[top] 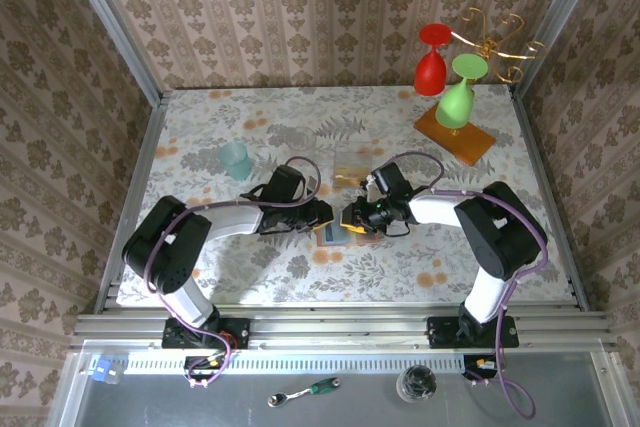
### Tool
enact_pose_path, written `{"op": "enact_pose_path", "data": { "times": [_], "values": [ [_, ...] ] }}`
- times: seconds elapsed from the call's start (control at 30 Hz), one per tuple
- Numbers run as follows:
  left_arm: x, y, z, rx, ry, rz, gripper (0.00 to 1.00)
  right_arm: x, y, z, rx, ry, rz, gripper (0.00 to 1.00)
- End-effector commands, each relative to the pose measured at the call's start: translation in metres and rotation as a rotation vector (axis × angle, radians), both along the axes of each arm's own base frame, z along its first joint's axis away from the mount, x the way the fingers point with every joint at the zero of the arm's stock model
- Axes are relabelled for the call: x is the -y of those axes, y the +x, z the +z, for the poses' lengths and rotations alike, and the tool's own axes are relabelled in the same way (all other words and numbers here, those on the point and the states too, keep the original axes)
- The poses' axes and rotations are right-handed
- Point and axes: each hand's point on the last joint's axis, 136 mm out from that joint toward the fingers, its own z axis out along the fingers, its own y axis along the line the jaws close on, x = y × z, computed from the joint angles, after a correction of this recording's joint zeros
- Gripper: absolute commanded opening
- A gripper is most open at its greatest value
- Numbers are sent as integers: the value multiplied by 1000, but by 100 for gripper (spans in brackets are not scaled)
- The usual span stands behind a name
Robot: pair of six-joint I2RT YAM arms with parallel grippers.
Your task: Take the credit cards out of the card holder
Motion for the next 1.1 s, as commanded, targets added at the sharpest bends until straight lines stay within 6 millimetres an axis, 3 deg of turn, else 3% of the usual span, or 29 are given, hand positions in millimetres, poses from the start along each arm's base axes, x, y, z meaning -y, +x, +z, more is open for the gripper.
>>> {"op": "enact_pose_path", "data": {
  "times": [0.0,0.5,1.07],
  "values": [
    [7,6,2,-4,-4,12,30,-2,-2,1,-24,52,1,32],
    [15,6,-2,-21,7,1,29,3,-5,-6,-42,52,-3,30],
    [4,7,5,7,56,23,32,13,-7,-11,-42,-13,-15,25]
  ]
}}
